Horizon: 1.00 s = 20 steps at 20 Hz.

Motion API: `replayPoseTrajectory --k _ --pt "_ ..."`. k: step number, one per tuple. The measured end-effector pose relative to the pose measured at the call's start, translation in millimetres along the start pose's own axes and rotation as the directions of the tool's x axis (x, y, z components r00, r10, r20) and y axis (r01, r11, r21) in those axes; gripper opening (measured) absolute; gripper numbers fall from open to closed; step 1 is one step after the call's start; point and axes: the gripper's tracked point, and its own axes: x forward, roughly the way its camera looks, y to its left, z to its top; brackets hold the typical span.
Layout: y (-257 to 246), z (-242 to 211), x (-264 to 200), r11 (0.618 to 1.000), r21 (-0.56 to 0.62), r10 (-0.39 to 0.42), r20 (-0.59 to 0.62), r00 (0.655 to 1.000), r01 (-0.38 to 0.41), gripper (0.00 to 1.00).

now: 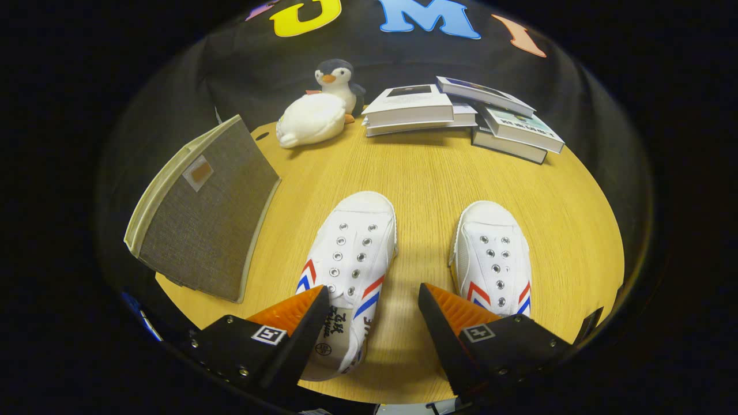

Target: Open the storage box then place both shoes into the box .Put the left shoe in first, then the right shoe, with the right side of both shoes facing outward in a uniform manner.

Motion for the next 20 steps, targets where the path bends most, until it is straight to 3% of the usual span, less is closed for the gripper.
replayPoseTrajectory --k 1,4,6,8,9,10,11,14,15,20 --pt "-2 -7 3 1.0 0.004 -0.001 -0.02 1.0 0.001 0.86" --pt "4 -8 5 0.996 0.085 0.043 -0.022 0.999 -0.041 0.83" --pt "6 -9 4 0.992 0.121 0.052 -0.031 0.998 -0.048 0.56" --pt "14 -6 6 0.99 0.129 0.065 -0.017 0.998 -0.062 0.56" --pt "14 -7 3 0.99 0.129 0.061 -0.024 0.998 -0.057 0.2" --pt "12 -8 3 0.989 0.142 0.053 -0.023 0.998 -0.049 0.19" --pt "13 -7 3 0.988 0.149 0.048 -0.037 0.998 -0.042 0.08" --pt "12 1 -2 0.981 0.196 0.018 -0.012 1.0 -0.015 0.07" --pt "14 2 -2 0.983 0.182 0.01 -0.02 1.0 -0.006 0.0" --pt "31 21 -24 0.967 0.249 0.051 0.003 0.999 -0.05 0.0"
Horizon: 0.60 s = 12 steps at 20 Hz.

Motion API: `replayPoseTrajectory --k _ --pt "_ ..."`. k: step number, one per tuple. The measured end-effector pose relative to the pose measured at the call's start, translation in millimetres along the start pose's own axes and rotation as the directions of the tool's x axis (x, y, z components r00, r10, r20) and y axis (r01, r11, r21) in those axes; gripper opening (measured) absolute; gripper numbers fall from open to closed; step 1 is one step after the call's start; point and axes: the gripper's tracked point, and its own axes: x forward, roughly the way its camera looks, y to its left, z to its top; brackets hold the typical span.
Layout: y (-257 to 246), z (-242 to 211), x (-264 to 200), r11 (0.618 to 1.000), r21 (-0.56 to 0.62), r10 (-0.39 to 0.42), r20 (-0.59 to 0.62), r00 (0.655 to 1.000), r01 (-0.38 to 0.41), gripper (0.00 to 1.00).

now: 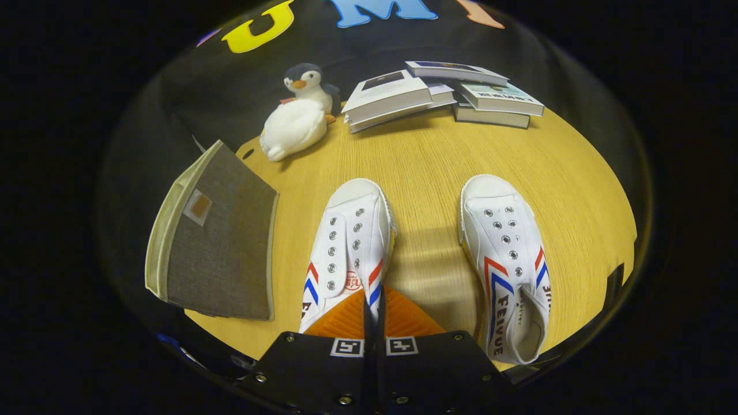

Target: Open the storage box then place both shoes into the box .Put the left shoe in first, then the right shoe, with the right side of both shoes facing outward in a uniform manner.

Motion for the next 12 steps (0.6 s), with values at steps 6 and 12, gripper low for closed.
replayPoseTrajectory --k 6,12 --pt "49 47 -39 0.998 -0.018 0.062 0.063 0.996 -0.061 0.0" --pt "110 86 -66 0.99 -0.035 0.14 0.115 0.984 -0.137 0.0"
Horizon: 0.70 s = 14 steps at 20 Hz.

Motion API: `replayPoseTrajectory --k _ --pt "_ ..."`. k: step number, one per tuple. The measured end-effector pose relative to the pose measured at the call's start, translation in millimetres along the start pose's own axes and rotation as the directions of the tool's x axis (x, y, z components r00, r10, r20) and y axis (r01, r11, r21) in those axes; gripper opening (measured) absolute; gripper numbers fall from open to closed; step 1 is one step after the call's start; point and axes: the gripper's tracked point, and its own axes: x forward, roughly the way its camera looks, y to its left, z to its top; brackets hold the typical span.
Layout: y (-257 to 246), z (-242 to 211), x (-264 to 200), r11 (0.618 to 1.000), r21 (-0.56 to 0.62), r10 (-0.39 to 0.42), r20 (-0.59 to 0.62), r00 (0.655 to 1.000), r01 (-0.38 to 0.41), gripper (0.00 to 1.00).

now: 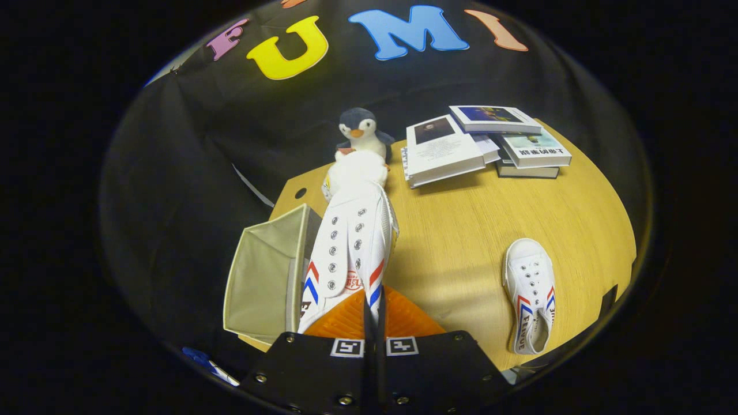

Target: Open the storage box then place both shoes into the box .Put the left shoe in first, then the right shoe, with the right side of both shoes facing outward in a uniform manner.

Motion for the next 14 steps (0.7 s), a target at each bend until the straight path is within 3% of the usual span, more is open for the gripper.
replayPoseTrajectory --k 7,14 --pt "82 13 21 0.996 -0.064 0.067 -0.006 0.998 -0.067 0.0" --pt "147 -27 64 0.99 -0.098 0.091 -0.093 0.991 -0.1 0.0"
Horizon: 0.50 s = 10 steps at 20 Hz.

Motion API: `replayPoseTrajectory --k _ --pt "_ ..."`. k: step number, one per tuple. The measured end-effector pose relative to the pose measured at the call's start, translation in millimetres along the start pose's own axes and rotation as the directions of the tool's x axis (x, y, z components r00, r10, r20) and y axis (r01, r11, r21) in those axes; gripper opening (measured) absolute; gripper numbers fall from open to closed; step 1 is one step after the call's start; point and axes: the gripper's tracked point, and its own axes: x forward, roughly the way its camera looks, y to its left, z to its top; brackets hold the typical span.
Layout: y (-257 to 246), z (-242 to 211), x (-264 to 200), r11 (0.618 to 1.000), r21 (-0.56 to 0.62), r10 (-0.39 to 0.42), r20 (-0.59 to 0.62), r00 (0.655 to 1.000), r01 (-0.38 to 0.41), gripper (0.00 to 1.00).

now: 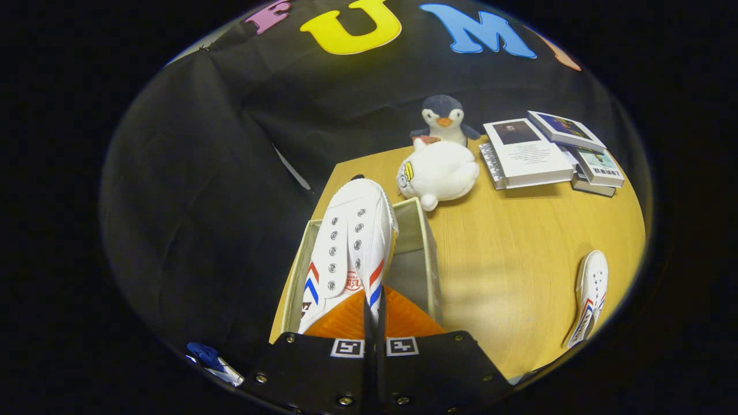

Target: Open the storage box then place both shoes into the box .Put the left shoe in first, then the right shoe, with the right side of both shoes facing outward in a uniform manner.

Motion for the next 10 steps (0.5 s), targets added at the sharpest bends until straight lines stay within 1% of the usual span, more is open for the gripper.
replayPoseTrajectory --k 3,7,10 --pt "12 -17 21 1.0 0.001 -0.004 -0.04 0.999 0.004 0.0" --pt "18 -16 38 1.0 -0.002 -0.028 -0.019 0.999 0.028 0.0" --pt "21 -19 40 0.997 -0.061 -0.055 0.008 0.998 0.055 0.0"
